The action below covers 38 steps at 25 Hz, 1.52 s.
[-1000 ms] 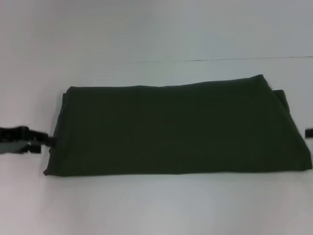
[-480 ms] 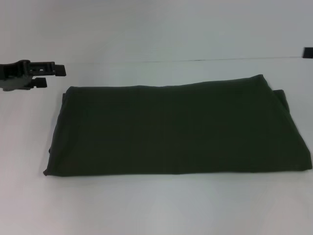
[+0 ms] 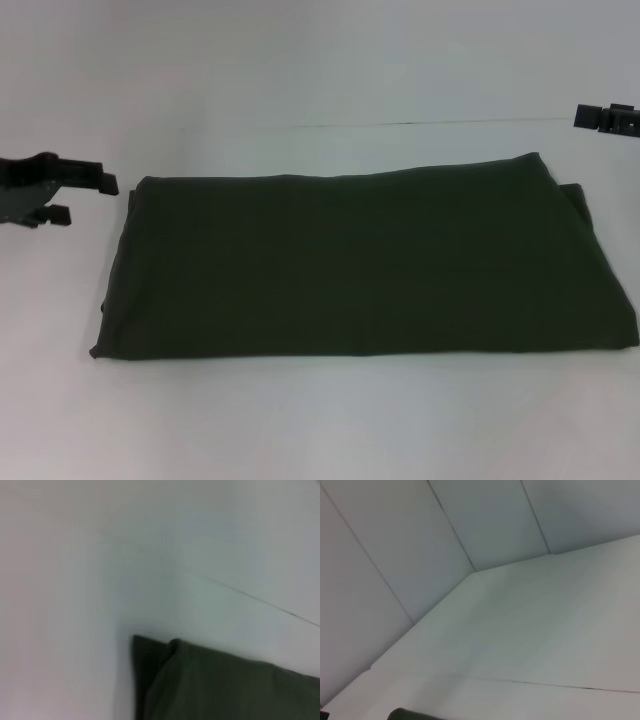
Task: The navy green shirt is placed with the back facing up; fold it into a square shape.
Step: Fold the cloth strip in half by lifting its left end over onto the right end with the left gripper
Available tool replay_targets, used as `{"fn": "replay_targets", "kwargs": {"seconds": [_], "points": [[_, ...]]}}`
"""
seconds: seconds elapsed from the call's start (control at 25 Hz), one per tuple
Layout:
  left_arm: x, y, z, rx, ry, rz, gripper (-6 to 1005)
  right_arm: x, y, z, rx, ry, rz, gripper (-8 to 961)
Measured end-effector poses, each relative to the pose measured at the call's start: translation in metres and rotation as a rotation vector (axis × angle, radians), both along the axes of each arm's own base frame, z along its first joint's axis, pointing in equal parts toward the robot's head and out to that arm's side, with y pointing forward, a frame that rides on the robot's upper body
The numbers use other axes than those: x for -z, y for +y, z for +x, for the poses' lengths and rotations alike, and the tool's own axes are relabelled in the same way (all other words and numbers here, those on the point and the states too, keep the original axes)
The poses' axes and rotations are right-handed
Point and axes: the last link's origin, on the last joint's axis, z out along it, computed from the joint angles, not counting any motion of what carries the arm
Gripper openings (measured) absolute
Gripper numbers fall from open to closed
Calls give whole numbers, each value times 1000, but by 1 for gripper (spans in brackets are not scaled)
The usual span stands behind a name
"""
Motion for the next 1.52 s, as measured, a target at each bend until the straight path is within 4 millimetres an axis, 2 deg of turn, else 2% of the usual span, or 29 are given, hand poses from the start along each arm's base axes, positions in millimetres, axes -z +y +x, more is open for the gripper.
{"fn": "replay_targets", "kwargs": {"seconds": [0.16,0.32,0.64,0.88,1.52], "points": [[3,-8,-10,-62,-11,-7,892,6,-1,-1,-23,-21,-16,946],[7,-22,-15,-100,-67,-51,891,2,-2,-2,-39,-27,-35,946],[15,-65,-41,-246,-205,-98,891,6,-12,-7,-139,-46,-74,946],[24,-79,-51,-309,-247,-107,890,8,-16,-7,-183,-53,-84,946],[52,-79,-65,-419,-267,-61,890,8,-22,-2,-188,-52,-81,945]]}}
